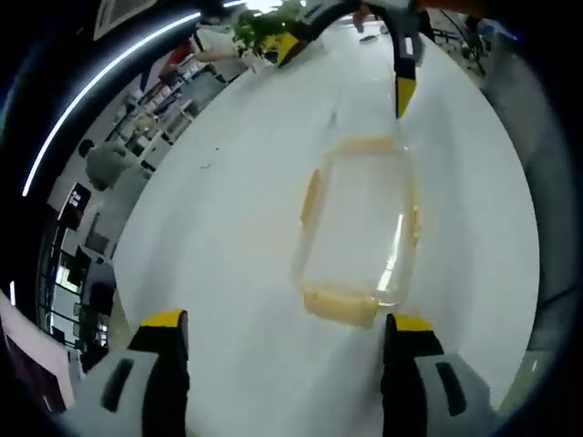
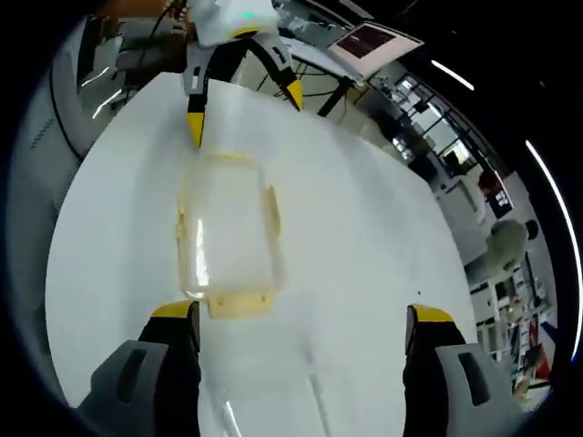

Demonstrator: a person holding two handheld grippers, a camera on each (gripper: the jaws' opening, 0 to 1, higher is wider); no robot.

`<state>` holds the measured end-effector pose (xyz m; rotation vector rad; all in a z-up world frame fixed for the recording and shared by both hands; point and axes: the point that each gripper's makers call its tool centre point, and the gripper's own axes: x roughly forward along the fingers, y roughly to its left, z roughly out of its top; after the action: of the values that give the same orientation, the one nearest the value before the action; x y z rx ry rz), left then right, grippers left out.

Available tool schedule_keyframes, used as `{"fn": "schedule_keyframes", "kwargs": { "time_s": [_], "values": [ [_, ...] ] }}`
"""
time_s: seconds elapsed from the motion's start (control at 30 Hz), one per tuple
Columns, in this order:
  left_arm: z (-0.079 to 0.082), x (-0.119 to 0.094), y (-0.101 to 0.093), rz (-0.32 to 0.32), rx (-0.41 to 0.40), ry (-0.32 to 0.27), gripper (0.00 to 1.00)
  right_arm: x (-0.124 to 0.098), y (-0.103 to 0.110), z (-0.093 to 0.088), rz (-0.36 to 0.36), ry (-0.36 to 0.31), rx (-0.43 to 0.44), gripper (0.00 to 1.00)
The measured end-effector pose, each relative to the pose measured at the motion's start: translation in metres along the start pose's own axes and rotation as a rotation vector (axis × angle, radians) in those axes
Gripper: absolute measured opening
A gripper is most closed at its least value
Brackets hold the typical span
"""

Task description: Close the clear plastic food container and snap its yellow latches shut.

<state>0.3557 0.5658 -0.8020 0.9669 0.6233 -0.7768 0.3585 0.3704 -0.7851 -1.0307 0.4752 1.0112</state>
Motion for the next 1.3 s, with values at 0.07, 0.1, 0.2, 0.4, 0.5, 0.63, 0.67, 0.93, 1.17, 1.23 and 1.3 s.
{"fn": "schedule_keyframes", "kwargs": {
  "time_s": [0.07,0.1,0.2,0.4,0.5,0.63,0.67,0.93,1.17,1.23,1.3],
  "values": [
    [0.003,0.004,-0.005,-0.042,-0.008,-0.012,0.83,0.007,0.004,-0.001,0.052,0.009,-0.008,0.91],
    [0.004,0.005,-0.008,-0.069,-0.014,-0.019,0.82,0.009,0.002,-0.001,0.062,0.011,-0.007,0.9],
    [0.005,0.01,-0.003,-0.075,-0.001,-0.007,0.82,0.016,0.0,-0.001,0.081,0.028,-0.034,0.89],
    [0.006,0.014,-0.008,-0.144,0.028,0.011,0.78,0.026,0.009,0.0,0.16,0.037,-0.046,0.86],
    [0.005,0.015,-0.011,-0.176,0.046,0.028,0.77,0.03,0.015,-0.002,0.2,0.044,-0.031,0.83],
    [0.002,0.018,-0.016,-0.225,0.044,0.041,0.76,0.035,0.021,-0.004,0.236,0.057,-0.027,0.81],
    [0.002,0.019,-0.015,-0.228,0.043,0.043,0.75,0.036,0.022,-0.005,0.242,0.057,-0.027,0.79],
    [-0.001,0.023,-0.025,-0.306,0.059,0.064,0.61,0.036,0.029,-0.008,0.316,0.068,-0.01,0.67],
    [-0.001,0.026,-0.028,-0.346,0.077,0.069,0.56,0.037,0.038,-0.008,0.389,0.077,-0.007,0.54],
    [-0.002,0.027,-0.03,-0.373,0.078,0.07,0.53,0.035,0.042,-0.008,0.426,0.074,-0.007,0.5],
    [-0.002,0.027,-0.03,-0.376,0.077,0.069,0.52,0.036,0.043,-0.008,0.438,0.077,-0.001,0.48]
  ]
}}
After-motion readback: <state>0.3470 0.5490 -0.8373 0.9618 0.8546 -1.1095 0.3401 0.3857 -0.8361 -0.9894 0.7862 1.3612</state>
